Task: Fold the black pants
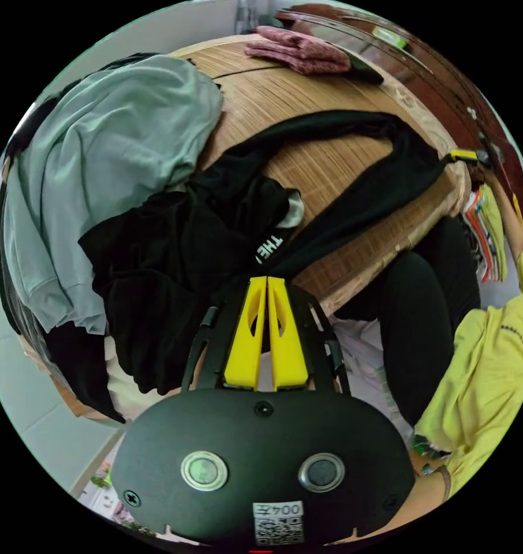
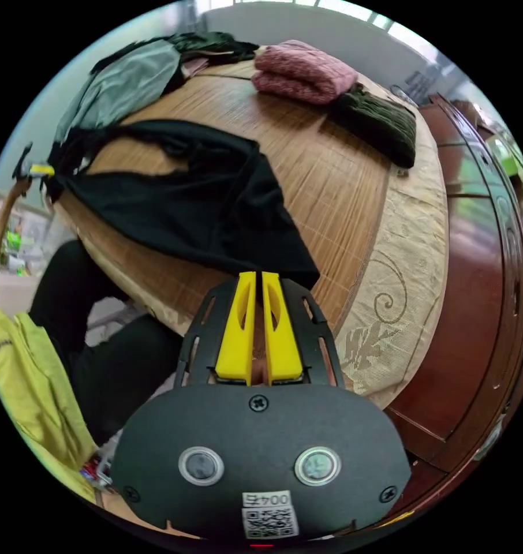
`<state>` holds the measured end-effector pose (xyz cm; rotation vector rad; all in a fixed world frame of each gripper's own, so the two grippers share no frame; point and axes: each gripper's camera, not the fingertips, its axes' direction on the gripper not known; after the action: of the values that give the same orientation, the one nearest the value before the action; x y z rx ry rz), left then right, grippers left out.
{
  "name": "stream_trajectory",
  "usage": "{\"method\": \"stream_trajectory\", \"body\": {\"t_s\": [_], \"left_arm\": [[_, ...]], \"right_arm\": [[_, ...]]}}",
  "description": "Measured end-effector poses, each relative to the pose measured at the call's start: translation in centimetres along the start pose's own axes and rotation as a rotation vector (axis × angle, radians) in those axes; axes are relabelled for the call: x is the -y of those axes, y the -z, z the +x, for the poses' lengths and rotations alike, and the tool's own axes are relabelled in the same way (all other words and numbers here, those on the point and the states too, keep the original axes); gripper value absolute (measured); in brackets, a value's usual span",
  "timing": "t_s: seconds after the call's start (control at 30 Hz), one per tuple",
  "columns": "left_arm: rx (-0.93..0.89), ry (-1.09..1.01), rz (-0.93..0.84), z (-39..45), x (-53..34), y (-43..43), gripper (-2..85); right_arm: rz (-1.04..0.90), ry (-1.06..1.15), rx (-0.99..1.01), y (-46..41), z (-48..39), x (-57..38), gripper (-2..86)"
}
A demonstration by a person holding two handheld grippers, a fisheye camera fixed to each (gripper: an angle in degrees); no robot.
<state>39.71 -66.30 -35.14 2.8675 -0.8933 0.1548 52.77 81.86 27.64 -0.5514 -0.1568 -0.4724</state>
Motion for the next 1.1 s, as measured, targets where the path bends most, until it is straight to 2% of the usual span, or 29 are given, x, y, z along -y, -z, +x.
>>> {"method": "stream_trajectory", "body": {"t_s": [0.2,0.4,0.57,0.67,0.73,0.93,1.1], "left_arm": [[-0.04,0.116,0.01,-2.3,-0.3,0.2,0.5],[-0.059,0.03,0.041,0.0,-4.0,-0.4,0.5],[-0.188,-0.061,0.039,2.0,-8.3,-1.4,0.6],[-0.169,0.008,0.043,2.4,-9.5,-2.0,0.6],[-0.161,0.067,0.078,2.7,-10.0,-1.9,0.7],[-0.126,0.019,0.065,6.6,-10.9,-1.3,0.8],[-0.005,0.103,-0.025,6.7,-13.3,-2.1,1.0]], "right_arm": [[-0.043,-0.147,0.031,-0.9,3.2,2.5,1.5],[-0.017,-0.083,0.009,-0.8,0.4,-1.6,1.8],[-0.052,-0.08,0.054,-2.4,-0.7,-6.9,2.7],[-0.059,-0.159,0.052,-4.2,-0.9,-9.0,2.7],[0.003,-0.262,0.031,-4.5,-1.1,-10.3,2.0],[0.133,-0.183,0.089,-4.0,-7.0,-11.9,8.3],[0.185,-0.221,0.105,-5.5,-10.6,-11.9,7.6]]}}
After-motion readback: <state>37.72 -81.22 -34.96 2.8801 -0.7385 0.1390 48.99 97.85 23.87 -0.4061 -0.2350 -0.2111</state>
